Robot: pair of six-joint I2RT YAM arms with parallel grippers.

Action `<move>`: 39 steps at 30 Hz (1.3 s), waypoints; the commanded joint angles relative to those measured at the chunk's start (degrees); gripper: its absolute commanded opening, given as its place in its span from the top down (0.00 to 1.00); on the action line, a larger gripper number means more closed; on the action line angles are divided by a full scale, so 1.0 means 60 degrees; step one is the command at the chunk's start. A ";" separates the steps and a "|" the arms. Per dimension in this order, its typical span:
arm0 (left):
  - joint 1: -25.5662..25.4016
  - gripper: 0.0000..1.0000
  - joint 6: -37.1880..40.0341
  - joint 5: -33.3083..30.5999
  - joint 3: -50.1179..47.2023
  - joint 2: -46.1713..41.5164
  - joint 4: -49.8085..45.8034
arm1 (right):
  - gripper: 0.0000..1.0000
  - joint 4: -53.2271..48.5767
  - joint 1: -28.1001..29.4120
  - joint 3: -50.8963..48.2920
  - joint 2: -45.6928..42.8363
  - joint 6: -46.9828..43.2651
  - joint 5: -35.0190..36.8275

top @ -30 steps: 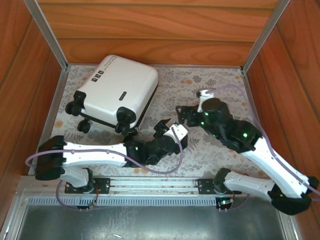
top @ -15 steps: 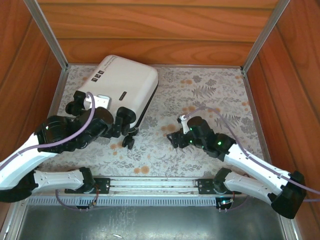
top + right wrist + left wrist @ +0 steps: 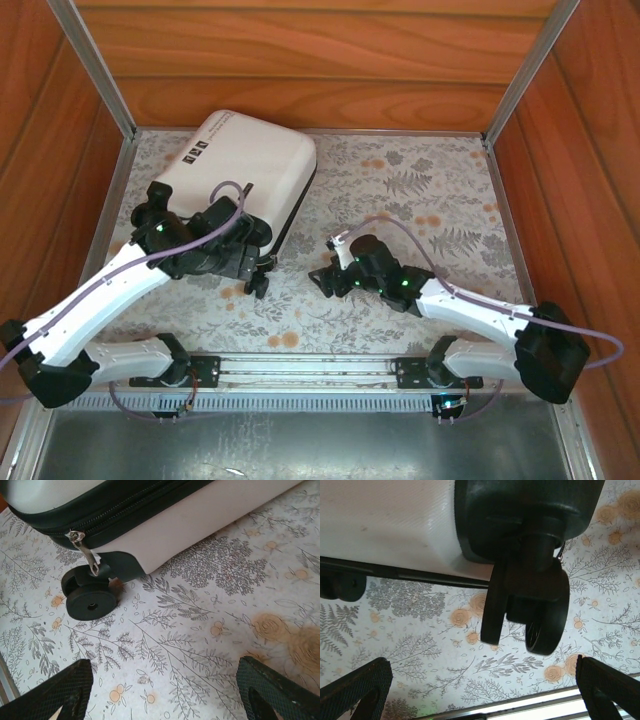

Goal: Pack the luggage

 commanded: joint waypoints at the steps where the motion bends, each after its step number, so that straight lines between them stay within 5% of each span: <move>1: 0.0290 0.00 0.0585 0.0775 0.0050 0.0401 0.0458 | 0.20 0.0524 0.0239 0.0401 0.0379 -0.0430 -0.0024; 12: 0.1068 0.04 0.1277 0.1926 0.0348 0.1612 0.1382 | 0.23 0.0690 0.0395 0.0420 0.0703 -0.0279 0.0460; 21: 0.1140 0.34 0.1034 0.2587 0.0434 0.2333 0.1688 | 0.25 0.0194 0.0404 0.0245 0.0438 -0.0244 0.1147; 32: 0.1110 0.97 0.0663 0.1956 0.0452 0.2234 0.1688 | 0.27 0.0724 0.0391 0.0087 0.0630 -0.0391 0.0984; 39: 0.1110 1.00 0.0534 0.1731 0.0506 0.1926 0.1688 | 0.25 0.2893 0.0933 0.0141 0.1683 -0.1342 0.0027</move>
